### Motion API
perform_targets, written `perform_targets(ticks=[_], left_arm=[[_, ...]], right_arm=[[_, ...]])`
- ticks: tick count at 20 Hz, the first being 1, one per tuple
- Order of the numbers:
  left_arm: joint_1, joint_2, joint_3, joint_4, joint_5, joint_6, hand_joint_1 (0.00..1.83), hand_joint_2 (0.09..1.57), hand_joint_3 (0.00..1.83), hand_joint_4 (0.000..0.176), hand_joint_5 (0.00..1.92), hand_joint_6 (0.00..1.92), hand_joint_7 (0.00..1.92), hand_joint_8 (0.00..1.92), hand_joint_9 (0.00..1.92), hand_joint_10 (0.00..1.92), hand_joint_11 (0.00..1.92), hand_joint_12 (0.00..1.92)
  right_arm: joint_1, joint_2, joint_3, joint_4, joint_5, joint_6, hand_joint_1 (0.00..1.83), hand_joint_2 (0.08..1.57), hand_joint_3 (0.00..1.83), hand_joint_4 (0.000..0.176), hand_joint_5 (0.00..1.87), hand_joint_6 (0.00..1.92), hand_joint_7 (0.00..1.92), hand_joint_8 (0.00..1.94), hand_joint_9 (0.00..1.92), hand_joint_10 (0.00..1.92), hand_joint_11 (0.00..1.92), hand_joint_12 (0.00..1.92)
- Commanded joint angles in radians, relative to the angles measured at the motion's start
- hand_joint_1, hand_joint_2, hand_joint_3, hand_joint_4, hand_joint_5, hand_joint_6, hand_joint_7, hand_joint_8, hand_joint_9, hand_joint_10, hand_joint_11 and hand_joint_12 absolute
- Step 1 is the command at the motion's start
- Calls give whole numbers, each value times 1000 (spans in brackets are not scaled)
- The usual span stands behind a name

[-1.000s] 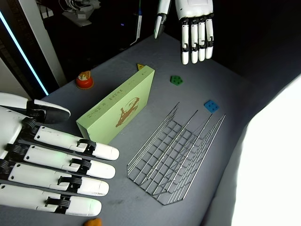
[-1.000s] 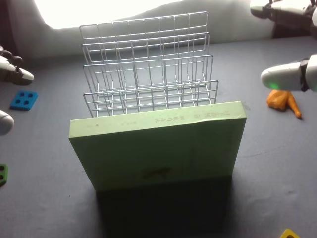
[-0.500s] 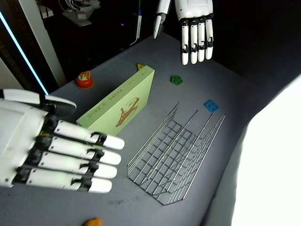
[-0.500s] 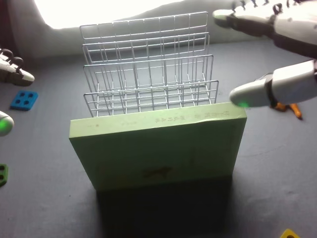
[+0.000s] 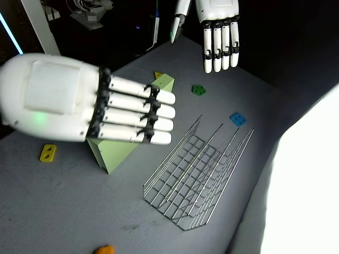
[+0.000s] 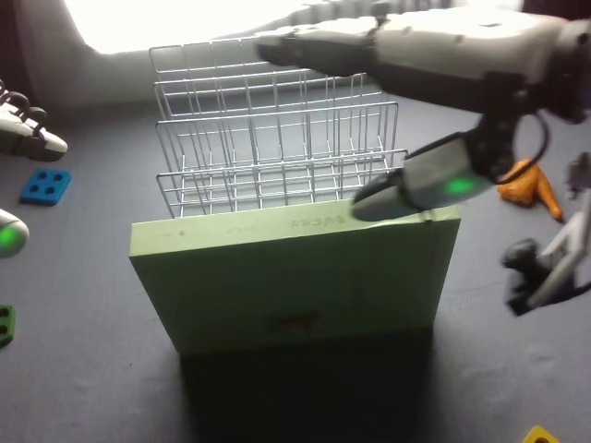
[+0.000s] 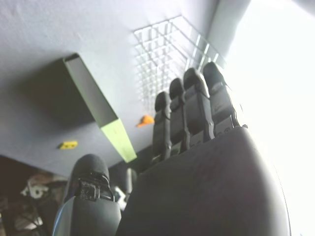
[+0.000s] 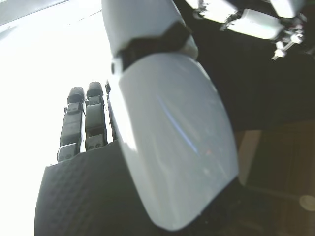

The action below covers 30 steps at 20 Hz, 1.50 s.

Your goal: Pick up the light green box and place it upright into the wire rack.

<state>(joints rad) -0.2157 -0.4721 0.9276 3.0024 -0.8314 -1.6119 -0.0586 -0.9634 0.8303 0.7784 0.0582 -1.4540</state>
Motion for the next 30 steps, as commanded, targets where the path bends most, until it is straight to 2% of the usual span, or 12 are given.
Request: perform_targets(ticks=[1, 3, 4, 6, 8, 13, 15, 16, 19, 23, 25, 30], left_arm=[[-4, -2, 0, 10, 85, 5, 14, 1199, 1, 8, 228, 12, 220, 1, 194, 3, 0, 305], [-3, -2, 0, 10, 85, 5, 14, 1199, 1, 8, 229, 11, 220, 1, 194, 3, 0, 306], [-3, -2, 0, 10, 85, 4, 12, 1200, 1, 5, 215, 4, 222, 1, 191, 2, 0, 276], [-2, -2, 0, 10, 85, 4, 0, 1196, 0, 13, 203, 4, 232, 3, 195, 2, 0, 333], [-2, -2, -1, 10, 85, 4, 0, 1195, 0, 13, 203, 4, 233, 3, 196, 2, 0, 337], [-1, -2, -3, 10, 85, 4, 2, 1205, 2, 16, 209, 7, 251, 3, 215, 6, 0, 464], [-1, -2, -5, 10, 85, 4, 34, 1208, 1, 17, 207, 6, 224, 4, 181, 1, 0, 448], [0, -2, -6, 10, 85, 4, 66, 1203, 0, 9, 232, 10, 235, 4, 184, 2, 0, 414], [2, -2, -6, 10, 85, 4, 39, 1208, 2, 6, 223, 3, 264, 14, 221, 13, 0, 401], [3, -1, -7, 10, 85, 4, 24, 1204, 0, 3, 260, 7, 263, 0, 184, 0, 0, 481], [5, -1, -7, 10, 85, 4, 0, 1210, 2, 0, 262, 6, 263, 0, 167, 0, 0, 481], [5, -1, -8, 10, 85, 4, 0, 1210, 2, 0, 270, 9, 269, 3, 189, 10, 0, 481]], right_arm=[[9, -5, -1, 3, 99, -14, 1227, 948, 0, 0, 38, 10, 14, 0, 7, 0, 0, 0], [-17, -53, -1, 47, 153, -103, 1227, 948, 0, 0, 38, 10, 14, 0, 7, 0, 0, 0], [-21, -69, -1, 148, 179, -217, 1164, 982, 0, 0, 37, 9, 43, 12, 32, 11, 0, 0], [-22, -114, -1, 569, 275, -637, 1134, 1038, 18, 0, 15, 0, 8, 1, 21, 5, 0, 0], [-22, -145, -1, 706, 338, -801, 1132, 1041, 19, 0, 14, 0, 6, 0, 21, 5, 0, 0], [-10, -178, -20, 911, 359, -969, 1134, 1020, 8, 0, 31, 13, 26, 10, 34, 10, 0, 0], [-7, -179, -54, 919, 379, -1004, 1085, 1063, 28, 0, 45, 17, 14, 3, 13, 1, 0, 0], [-2, -179, -71, 919, 386, -1014, 940, 1151, 68, 0, 32, 9, 10, 1, 2, 0, 0, 0], [15, -178, -91, 919, 404, -1016, 1024, 1103, 39, 0, 58, 18, 52, 15, 12, 5, 0, 0], [31, -173, -91, 918, 411, -1013, 872, 1165, 63, 0, 56, 11, 47, 6, 18, 6, 0, 0], [30, -171, -92, 926, 411, -1014, 1112, 1068, 14, 0, 52, 8, 56, 7, 29, 9, 10, 5], [5, -181, -88, 1067, 390, -1083, 1108, 1084, 21, 0, 44, 2, 37, 1, 14, 1, 1, 1]])
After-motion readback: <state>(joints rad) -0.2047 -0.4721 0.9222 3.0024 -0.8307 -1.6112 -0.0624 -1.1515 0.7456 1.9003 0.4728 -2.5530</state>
